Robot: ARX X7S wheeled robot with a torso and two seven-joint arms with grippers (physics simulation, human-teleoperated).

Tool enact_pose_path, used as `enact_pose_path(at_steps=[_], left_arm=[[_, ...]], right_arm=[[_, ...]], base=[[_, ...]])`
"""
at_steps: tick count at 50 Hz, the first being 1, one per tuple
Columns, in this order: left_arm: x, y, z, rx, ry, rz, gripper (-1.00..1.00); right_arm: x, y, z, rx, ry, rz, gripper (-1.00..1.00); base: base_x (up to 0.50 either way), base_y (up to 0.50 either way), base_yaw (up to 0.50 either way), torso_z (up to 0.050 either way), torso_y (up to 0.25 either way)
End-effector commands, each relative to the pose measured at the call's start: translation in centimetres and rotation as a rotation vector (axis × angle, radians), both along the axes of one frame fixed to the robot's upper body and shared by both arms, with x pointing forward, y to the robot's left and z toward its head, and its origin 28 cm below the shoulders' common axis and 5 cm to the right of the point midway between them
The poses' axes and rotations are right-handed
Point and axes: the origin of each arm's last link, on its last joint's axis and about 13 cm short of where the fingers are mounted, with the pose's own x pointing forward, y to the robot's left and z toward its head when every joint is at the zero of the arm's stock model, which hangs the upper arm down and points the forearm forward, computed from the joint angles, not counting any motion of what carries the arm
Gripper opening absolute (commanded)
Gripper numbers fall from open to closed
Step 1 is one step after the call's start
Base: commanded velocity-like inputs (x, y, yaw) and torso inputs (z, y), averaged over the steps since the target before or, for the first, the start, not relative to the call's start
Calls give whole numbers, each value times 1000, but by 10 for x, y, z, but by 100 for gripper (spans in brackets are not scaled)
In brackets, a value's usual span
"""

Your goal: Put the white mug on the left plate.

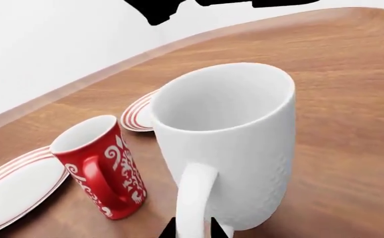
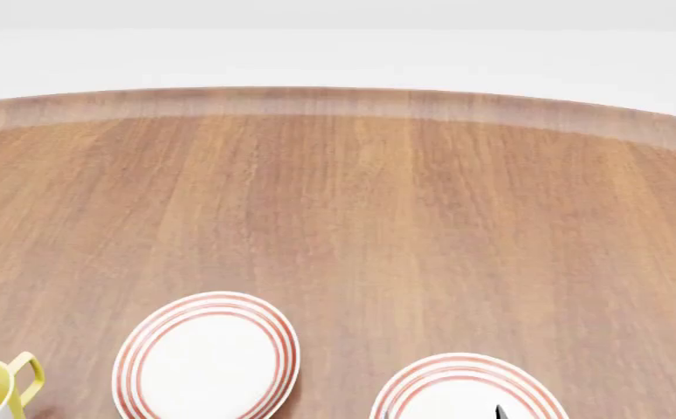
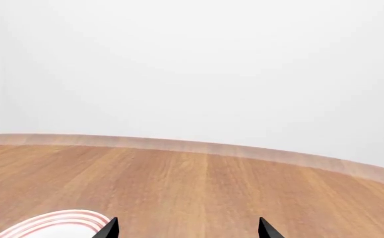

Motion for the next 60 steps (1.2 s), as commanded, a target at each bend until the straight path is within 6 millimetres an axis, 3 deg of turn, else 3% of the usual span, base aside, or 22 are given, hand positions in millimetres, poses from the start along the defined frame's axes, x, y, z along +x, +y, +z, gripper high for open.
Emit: enact_pose_path(at_steps=[1, 18, 45, 60], left_arm=[[-16, 2, 0, -22, -11, 28, -100], [-29, 11, 8, -28, -40, 101, -100], [-35, 21, 42, -71, -146, 176, -100], [-25, 31, 52, -154, -223, 321, -100]], right_arm=[[-1, 0, 1, 1, -4, -1, 100], [-1, 0, 1, 3, -6, -2, 100], [0, 0, 0, 2, 0, -4, 100], [1, -2, -1, 10, 2, -10, 100]], base=[[0, 0, 0, 0, 0], [0, 0, 0, 0, 0], [0, 0, 0, 0, 0], [0, 0, 0, 0, 0]])
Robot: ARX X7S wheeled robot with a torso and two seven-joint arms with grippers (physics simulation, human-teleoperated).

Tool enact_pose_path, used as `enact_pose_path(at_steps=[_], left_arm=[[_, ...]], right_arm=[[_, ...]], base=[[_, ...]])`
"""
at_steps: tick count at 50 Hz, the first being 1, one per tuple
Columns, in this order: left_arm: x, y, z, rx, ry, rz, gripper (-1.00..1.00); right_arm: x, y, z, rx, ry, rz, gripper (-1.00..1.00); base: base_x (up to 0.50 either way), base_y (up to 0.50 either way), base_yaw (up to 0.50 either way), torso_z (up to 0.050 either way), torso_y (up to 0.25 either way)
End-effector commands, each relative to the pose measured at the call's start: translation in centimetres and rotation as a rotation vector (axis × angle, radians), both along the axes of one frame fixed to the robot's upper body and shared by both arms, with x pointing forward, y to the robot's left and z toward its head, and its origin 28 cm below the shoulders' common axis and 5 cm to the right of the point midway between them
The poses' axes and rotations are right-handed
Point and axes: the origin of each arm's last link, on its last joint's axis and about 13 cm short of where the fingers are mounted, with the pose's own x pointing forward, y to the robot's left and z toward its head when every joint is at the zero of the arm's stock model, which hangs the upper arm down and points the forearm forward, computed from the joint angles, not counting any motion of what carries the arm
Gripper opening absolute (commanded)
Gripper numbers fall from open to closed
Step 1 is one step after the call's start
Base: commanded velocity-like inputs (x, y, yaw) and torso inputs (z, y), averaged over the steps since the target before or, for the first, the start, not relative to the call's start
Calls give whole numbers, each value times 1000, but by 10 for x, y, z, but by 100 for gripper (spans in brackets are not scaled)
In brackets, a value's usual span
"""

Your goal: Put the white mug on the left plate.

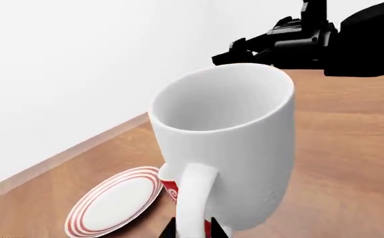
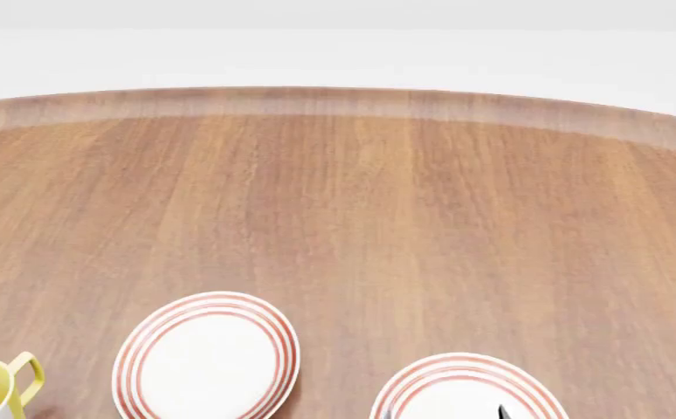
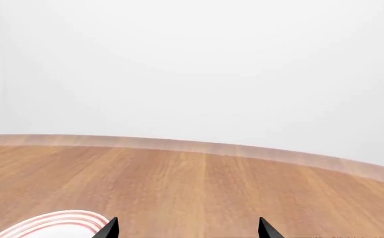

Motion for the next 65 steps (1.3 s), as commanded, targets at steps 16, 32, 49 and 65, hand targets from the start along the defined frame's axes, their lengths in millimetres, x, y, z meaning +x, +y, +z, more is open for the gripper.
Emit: enact_pose_path(at_steps=[16, 32, 49, 65], left_arm=[[33, 12, 20, -236, -115, 187, -100], [76, -2, 15, -310, -105, 283, -100], [125, -13, 19, -396, -65, 461, -100], [145, -18, 13, -281, -44, 407, -100]], right_arm=[[2, 0, -2, 0, 7, 2, 100], [2, 1, -2, 0, 8, 7, 100], [3, 0, -2, 4, 7, 7, 100], [4, 0, -3, 2, 9, 6, 100]], base=[[0, 0, 0, 0, 1], [0, 0, 0, 0, 0], [0, 0, 0, 0, 0], [0, 0, 0, 0, 1]])
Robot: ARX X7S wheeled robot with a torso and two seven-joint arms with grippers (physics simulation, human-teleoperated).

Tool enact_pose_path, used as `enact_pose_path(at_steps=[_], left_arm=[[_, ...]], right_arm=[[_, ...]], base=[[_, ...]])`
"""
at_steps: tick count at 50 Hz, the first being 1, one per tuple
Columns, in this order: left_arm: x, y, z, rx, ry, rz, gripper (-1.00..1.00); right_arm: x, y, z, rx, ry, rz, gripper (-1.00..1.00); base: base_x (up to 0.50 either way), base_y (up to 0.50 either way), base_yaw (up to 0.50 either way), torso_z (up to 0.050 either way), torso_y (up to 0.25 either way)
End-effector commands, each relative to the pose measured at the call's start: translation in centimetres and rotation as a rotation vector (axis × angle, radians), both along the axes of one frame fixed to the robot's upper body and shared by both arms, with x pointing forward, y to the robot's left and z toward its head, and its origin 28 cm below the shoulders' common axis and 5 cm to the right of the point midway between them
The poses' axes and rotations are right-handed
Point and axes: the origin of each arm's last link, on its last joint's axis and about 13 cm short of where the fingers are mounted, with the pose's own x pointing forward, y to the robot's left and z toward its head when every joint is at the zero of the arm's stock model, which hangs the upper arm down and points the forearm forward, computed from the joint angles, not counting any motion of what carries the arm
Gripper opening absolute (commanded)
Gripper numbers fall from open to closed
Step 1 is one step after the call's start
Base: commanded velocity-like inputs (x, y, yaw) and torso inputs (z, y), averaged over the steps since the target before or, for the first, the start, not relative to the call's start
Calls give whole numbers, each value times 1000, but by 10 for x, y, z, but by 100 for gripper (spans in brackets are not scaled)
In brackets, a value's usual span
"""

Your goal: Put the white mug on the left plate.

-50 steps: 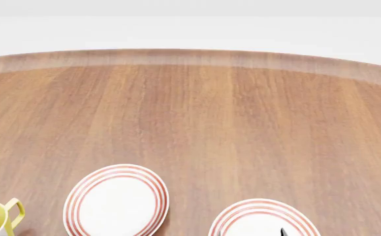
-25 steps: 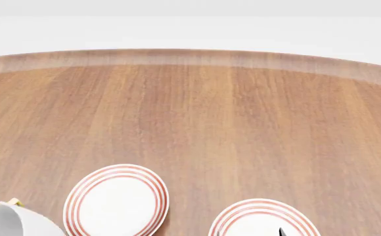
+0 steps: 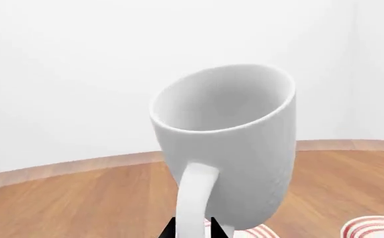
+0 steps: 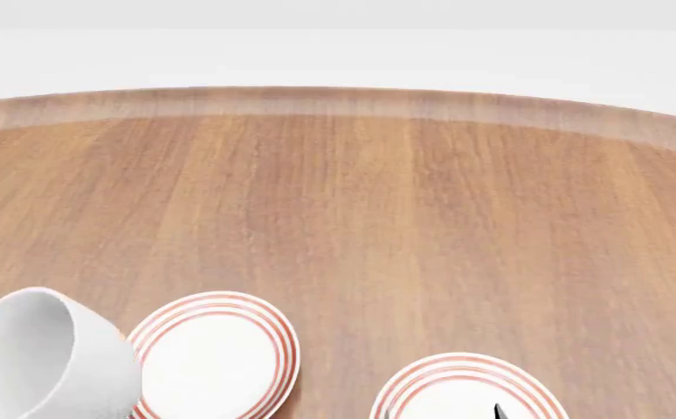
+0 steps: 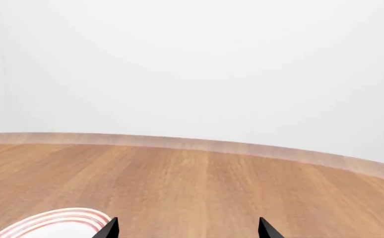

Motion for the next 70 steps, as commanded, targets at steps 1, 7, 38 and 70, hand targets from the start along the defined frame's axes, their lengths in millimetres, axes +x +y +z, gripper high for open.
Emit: enact_pose_path(at_steps=[1, 7, 38, 70], left_arm=[[18, -3, 0, 50, 15, -18, -100], [28, -2, -1, 68, 27, -30, -100], [46, 9, -14, 102, 90, 8, -100], [78, 6, -8, 145, 134, 15, -100]], right_arm=[[0, 0, 0, -1, 0, -1, 100], [0, 0, 0, -2, -1, -2, 100], [0, -1, 0, -1, -2, -3, 100], [0, 0, 0, -2, 0, -2, 100]], base=[[0, 0, 0, 0, 0], [0, 0, 0, 0, 0], [0, 0, 0, 0, 0], [0, 0, 0, 0, 0]])
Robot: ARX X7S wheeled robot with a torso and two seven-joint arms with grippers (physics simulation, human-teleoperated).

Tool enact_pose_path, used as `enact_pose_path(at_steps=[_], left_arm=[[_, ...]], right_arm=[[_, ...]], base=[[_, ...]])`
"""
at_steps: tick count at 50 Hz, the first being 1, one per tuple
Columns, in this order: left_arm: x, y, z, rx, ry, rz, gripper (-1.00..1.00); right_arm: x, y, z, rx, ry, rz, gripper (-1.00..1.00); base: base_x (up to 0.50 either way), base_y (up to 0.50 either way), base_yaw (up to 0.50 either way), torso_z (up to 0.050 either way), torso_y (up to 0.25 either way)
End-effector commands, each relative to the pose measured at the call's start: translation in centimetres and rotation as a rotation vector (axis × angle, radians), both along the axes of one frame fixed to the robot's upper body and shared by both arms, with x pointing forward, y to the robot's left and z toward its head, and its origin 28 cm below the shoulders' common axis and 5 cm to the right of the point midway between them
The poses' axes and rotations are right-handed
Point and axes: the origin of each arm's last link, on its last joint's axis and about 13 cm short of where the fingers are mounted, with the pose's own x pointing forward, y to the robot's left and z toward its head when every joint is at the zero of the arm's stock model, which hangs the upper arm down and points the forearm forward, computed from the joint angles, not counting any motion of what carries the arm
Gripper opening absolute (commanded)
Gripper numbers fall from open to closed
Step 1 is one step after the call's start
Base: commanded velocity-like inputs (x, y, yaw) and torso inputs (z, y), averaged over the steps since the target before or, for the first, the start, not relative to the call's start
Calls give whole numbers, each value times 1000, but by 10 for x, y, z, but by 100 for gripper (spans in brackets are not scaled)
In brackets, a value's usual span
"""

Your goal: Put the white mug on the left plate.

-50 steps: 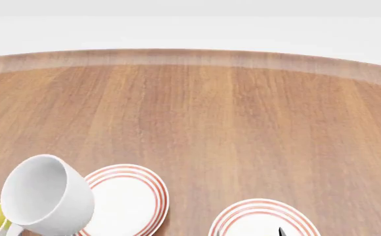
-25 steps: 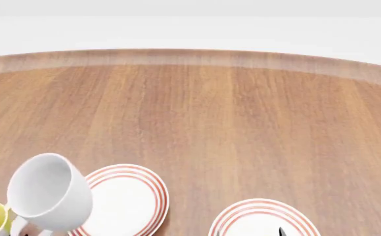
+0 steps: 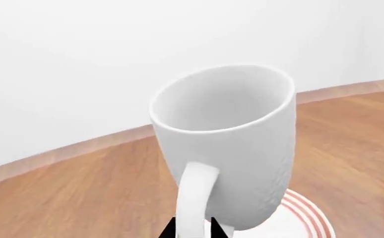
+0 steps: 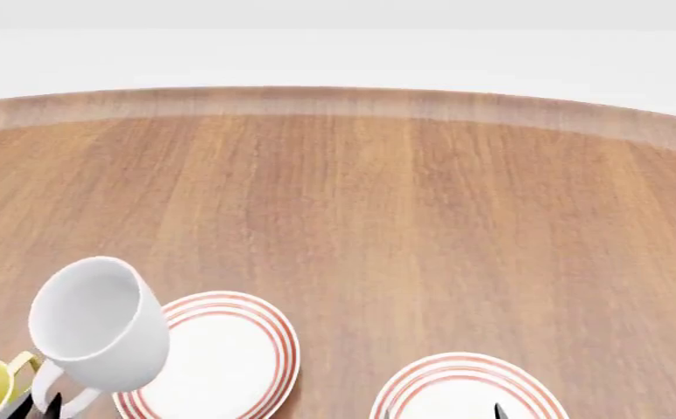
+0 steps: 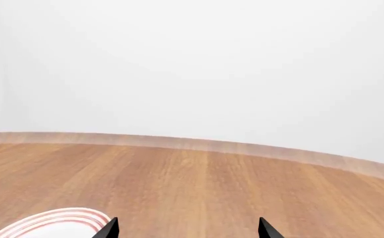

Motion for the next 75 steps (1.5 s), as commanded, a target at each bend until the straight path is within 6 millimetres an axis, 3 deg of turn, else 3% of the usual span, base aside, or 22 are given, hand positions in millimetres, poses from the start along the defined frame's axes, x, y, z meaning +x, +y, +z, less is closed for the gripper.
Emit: enact_pose_path(at_steps=[1, 39, 75], left_arm=[[12, -2, -2, -11, 7, 4, -100], [37, -11, -11, -5, 58, -16, -100], [65, -20, -38, -4, 136, 2, -100]], right_arm=[[0, 0, 0, 0, 0, 0, 100], [-1, 0, 1, 3, -4, -4, 100], [-1, -1, 1, 3, -7, -5, 100]], base=[[0, 0, 0, 0, 0], [0, 0, 0, 0, 1], [0, 0, 0, 0, 0]])
